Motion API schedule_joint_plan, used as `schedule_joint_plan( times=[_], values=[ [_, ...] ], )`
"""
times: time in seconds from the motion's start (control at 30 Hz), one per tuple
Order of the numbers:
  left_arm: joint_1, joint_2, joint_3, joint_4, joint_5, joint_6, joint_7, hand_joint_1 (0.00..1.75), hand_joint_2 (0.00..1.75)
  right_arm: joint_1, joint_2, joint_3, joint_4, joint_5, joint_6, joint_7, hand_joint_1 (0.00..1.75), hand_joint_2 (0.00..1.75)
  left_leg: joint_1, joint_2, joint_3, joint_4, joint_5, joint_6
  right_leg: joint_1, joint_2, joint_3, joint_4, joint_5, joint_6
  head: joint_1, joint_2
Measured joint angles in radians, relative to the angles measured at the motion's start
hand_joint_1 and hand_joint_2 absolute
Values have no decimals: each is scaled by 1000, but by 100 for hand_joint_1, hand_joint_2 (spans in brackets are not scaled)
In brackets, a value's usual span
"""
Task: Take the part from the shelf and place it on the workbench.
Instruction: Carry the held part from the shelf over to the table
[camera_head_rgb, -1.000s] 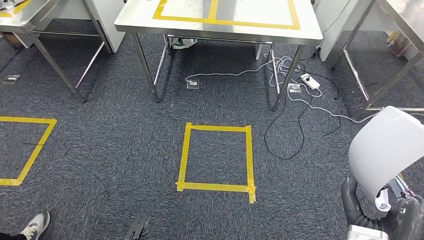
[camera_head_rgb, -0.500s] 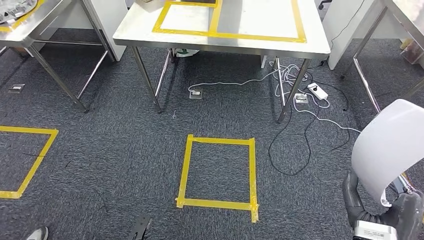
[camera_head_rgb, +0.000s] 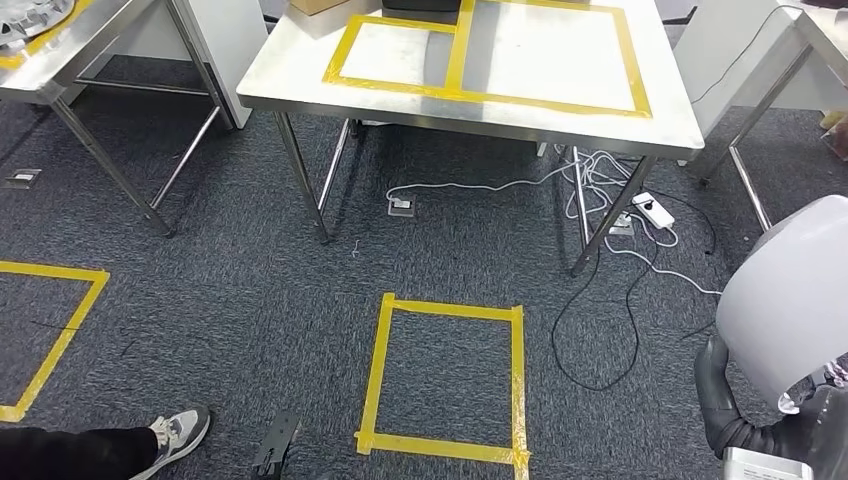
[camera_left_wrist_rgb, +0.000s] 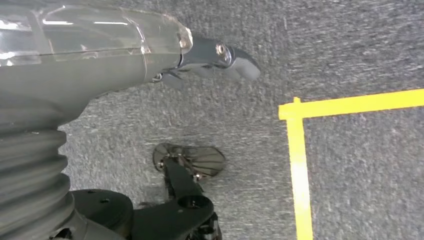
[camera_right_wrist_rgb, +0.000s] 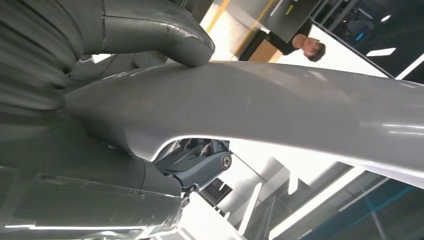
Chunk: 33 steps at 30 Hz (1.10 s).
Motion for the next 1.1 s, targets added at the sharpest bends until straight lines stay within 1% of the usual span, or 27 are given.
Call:
schedule_joint_plan(
  times=[0.03, 0.07, 0.13, 0.17, 0.2, 0.3, 0.33, 0.4, 0.47, 0.53, 0.57, 0.6, 0.63, 0.67, 0.7, 0.73, 0.77, 0.8, 0.83, 0.87, 0.9, 0.93, 0.97, 1.0, 1.03, 1.07, 1.1],
  values=[
    [1, 0, 0, 0, -3, -4, 1, 0, 175, 9, -1, -2, -1, 6, 0, 7, 175, 175, -2, -3, 17, 0, -13, 1, 5, 0, -16, -17, 7, -6, 0, 0],
    [1, -1, 0, 0, -8, -7, 4, 0, 175, 19, -2, -6, -3, 12, 0, 15, 175, 175, -4, -7, 34, -1, -26, 1, 11, 0, -22, -58, 42, -15, 1, 0],
    [1, -6, -1, 0, -19, -12, 15, 0, 175, 43, -5, -19, -12, 17, 0, 22, 175, 175, -6, -15, 61, -3, -49, -2, 28, -2, -24, -167, 161, -42, 2, 0],
    [1, -10, -2, 0, -24, -13, 22, 0, 175, 55, -7, -26, -18, 15, -1, 21, 175, 175, -7, -19, 69, -4, -59, -5, 35, -1, -24, -207, 202, -53, 4, 0],
    [2, -13, -3, 0, -26, -13, 28, 0, 175, 66, -8, -34, -23, 11, -1, 17, 175, 175, -7, -22, 77, -6, -64, -10, 41, 0, -24, -232, 226, -61, 7, 0],
    [5, -18, -5, -1, -26, -16, 32, 0, 175, 85, -9, -53, -36, 3, -1, 2, 175, 175, -9, -21, 89, 9, -54, -27, 38, 2, 9, -267, 227, -68, 8, 0],
    [5, -19, -6, -1, -26, -18, 32, 0, 175, 88, -9, -57, -39, 1, -1, -2, 175, 175, -9, -18, 78, 36, -50, -32, 36, 2, 28, -278, 225, -71, 6, 0],
    [4, -19, -6, -1, -25, -19, 34, 0, 175, 93, -8, -64, -43, -6, -1, -10, 175, 175, -7, -12, 23, 128, -62, -40, 32, 1, 61, -293, 213, -74, 3, 0],
    [9, -18, -6, -1, -24, -16, 39, 0, 175, 95, -7, -70, -43, -25, -1, -28, 175, 175, -6, -11, -57, 208, -110, -46, 28, 2, 90, -297, 190, -73, 1, 0],
    [18, -13, -7, 0, -20, -10, 39, 0, 175, 95, -2, -72, -39, -50, 0, -55, 175, 175, -4, -10, -109, 209, -143, -50, 25, 6, 127, -299, 161, -69, -2, 0],
    [22, -9, -8, 0, -19, -7, 34, 0, 175, 94, 2, -72, -36, -60, 0, -69, 175, 175, -2, -9, -119, 177, -129, -52, 23, 7, 148, -300, 144, -66, -3, 0],
    [25, -5, -8, 1, -18, -7, 28, 0, 175, 91, 6, -71, -32, -66, 0, -80, 175, 175, 1, -8, -124, 130, -81, -54, 22, 8, 168, -300, 127, -61, -3, 0],
    [26, -2, -8, 1, -17, -7, 20, 0, 175, 86, 9, -70, -27, -66, 0, -85, 175, 175, 3, -4, -125, 87, -18, -55, 21, 9, 187, -297, 109, -55, -3, 0],
    [25, 1, -9, 1, -15, -8, 14, 0, 175, 81, 11, -69, -23, -62, 0, -85, 175, 175, 3, 0, -124, 56, 33, -50, 21, 11, 200, -296, 92, -48, -2, 0],
    [23, 3, -9, 1, -13, -8, 9, 0, 175, 73, 12, -68, -18, -55, 1, -80, 175, 175, 0, 3, -122, 39, 69, -42, 20, 12, 211, -298, 78, -41, -1, 0],
    [20, 5, -9, 0, -10, -9, 6, 0, 175, 66, 13, -67, -15, -47, 1, -73, 175, 175, -5, 5, -117, 37, 75, -31, 18, 13, 219, -297, 72, -34, -1, 0],
    [15, 7, -9, 0, -8, -10, 4, 0, 175, 60, 13, -66, -12, -39, 2, -66, 175, 175, -7, 4, -108, 36, 63, -20, 15, 13, 220, -291, 74, -28, -1, 0],
    [10, 9, -9, 0, -7, -10, 3, 0, 175, 54, 14, -65, -11, -33, 3, -59, 175, 175, -8, 3, -99, 32, 56, -13, 13, 11, 211, -265, 87, -22, -2, 0],
    [6, 12, -9, 0, -7, -10, 3, 0, 175, 50, 15, -64, -10, -29, 3, -55, 175, 175, -7, 2, -86, 27, 46, -6, 12, 9, 186, -217, 105, -17, -2, 0],
    [4, 14, -9, 0, -8, -10, 3, 0, 175, 46, 16, -63, -9, -25, 3, -52, 175, 175, -5, 2, -70, 22, 36, -1, 12, 6, 146, -156, 119, -13, 0, 0],
    [4, 15, -9, 0, -11, -9, 7, 0, 175, 44, 16, -62, -7, -22, 3, -46, 175, 175, -5, 4, -53, 17, 24, 2, 12, 3, 96, -90, 118, -10, 2, 0],
    [4, 16, -9, 0, -14, -9, 12, 0, 175, 44, 16, -60, -6, -18, 3, -40, 175, 175, -5, 5, -34, 13, 10, 4, 12, 2, 45, -35, 98, -7, 2, 0],
    [5, 15, -10, 0, -17, -9, 20, 0, 175, 44, 16, -59, -4, -16, 3, -32, 175, 175, -5, 6, -13, 9, -5, 5, 12, 1, 1, 0, 63, -6, 2, 0],
    [5, 15, -11, 0, -20, -9, 28, 0, 175, 46, 16, -59, -3, -14, 3, -25, 175, 175, -6, 6, 11, 5, -20, 6, 13, 1, -35, 15, 26, -8, 3, 0],
    [6, 14, -12, 0, -21, -9, 32, 0, 175, 47, 16, -58, -3, -13, 3, -20, 175, 175, -6, 5, 36, 1, -37, 6, 16, 1, -57, 5, 2, -12, 3, 0],
    [6, 12, -13, 0, -20, -7, 35, 0, 175, 48, 15, -59, -2, -12, 2, -18, 175, 175, -7, 4, 63, -4, -53, 5, 21, 0, -69, -25, 3, -19, 3, 0],
    [6, 10, -13, 0, -17, -6, 35, 0, 175, 50, 15, -60, -2, -11, 2, -17, 175, 175, -7, 3, 89, -9, -69, 4, 28, 1, -74, -72, 41, -30, 3, 0]
  ],
)
